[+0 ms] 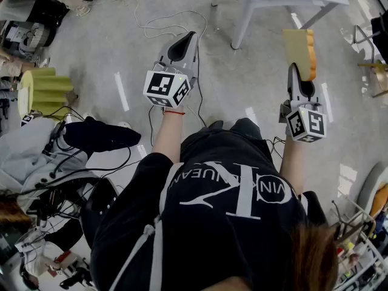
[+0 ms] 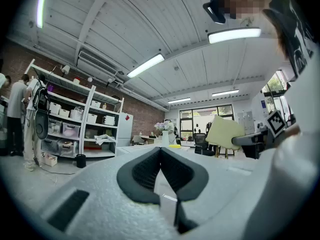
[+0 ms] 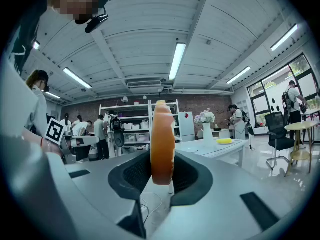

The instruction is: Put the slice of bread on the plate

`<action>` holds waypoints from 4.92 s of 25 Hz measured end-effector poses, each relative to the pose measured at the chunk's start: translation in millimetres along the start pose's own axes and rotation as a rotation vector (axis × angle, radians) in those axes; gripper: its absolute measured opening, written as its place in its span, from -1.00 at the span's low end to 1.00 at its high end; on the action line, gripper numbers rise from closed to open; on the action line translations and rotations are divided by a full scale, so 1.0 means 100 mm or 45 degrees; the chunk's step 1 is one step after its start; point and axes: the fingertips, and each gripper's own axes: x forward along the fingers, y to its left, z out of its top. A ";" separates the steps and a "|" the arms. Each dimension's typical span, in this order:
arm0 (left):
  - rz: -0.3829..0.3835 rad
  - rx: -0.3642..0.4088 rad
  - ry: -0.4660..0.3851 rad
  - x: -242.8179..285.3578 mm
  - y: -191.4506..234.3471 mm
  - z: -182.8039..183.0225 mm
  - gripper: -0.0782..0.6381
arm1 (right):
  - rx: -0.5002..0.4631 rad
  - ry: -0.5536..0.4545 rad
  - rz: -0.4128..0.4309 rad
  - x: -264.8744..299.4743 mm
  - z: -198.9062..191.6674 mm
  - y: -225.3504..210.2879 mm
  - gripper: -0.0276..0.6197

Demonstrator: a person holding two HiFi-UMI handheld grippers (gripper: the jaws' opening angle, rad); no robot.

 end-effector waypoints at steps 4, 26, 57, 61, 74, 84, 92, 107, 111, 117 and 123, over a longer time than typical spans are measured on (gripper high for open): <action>0.006 -0.024 -0.002 0.04 -0.37 -0.11 -0.76 | -0.001 -0.012 0.005 -0.28 -0.05 -0.28 -0.63; 0.049 -0.101 0.084 0.32 0.60 -0.22 -0.76 | 0.063 0.105 0.032 0.73 -0.20 -0.06 -0.63; 0.041 -0.099 0.023 2.49 1.21 0.02 -0.76 | 0.047 0.022 0.077 2.61 0.29 -1.21 -0.62; 0.055 -0.109 0.031 2.50 1.28 0.06 -0.76 | 0.051 0.033 0.092 2.66 0.30 -1.20 -0.62; -0.023 -0.128 0.101 2.89 1.24 -0.21 -0.76 | 0.139 0.075 0.049 2.89 0.02 -1.39 -0.62; -0.152 -0.173 0.098 3.90 1.35 -0.31 -0.76 | 0.132 0.126 0.004 3.46 0.04 -1.77 -0.62; -0.235 -0.183 0.156 4.61 1.56 -0.43 -0.76 | 0.178 0.206 -0.027 4.04 -0.05 -1.99 -0.62; -0.432 -0.171 0.212 5.52 1.71 -0.62 -0.76 | 0.490 0.300 -0.029 4.76 -0.42 -2.04 -0.62; -0.426 -0.186 0.222 5.62 1.78 -0.70 -0.76 | 0.674 0.319 -0.018 4.93 -0.52 -2.04 -0.62; -0.433 -0.201 0.282 5.63 1.67 -0.87 -0.76 | 0.896 0.377 0.067 5.10 -0.63 -1.98 -0.62; -0.361 -0.204 0.287 5.82 1.78 -0.84 -0.76 | 0.923 0.496 0.134 5.47 -0.71 -2.00 -0.62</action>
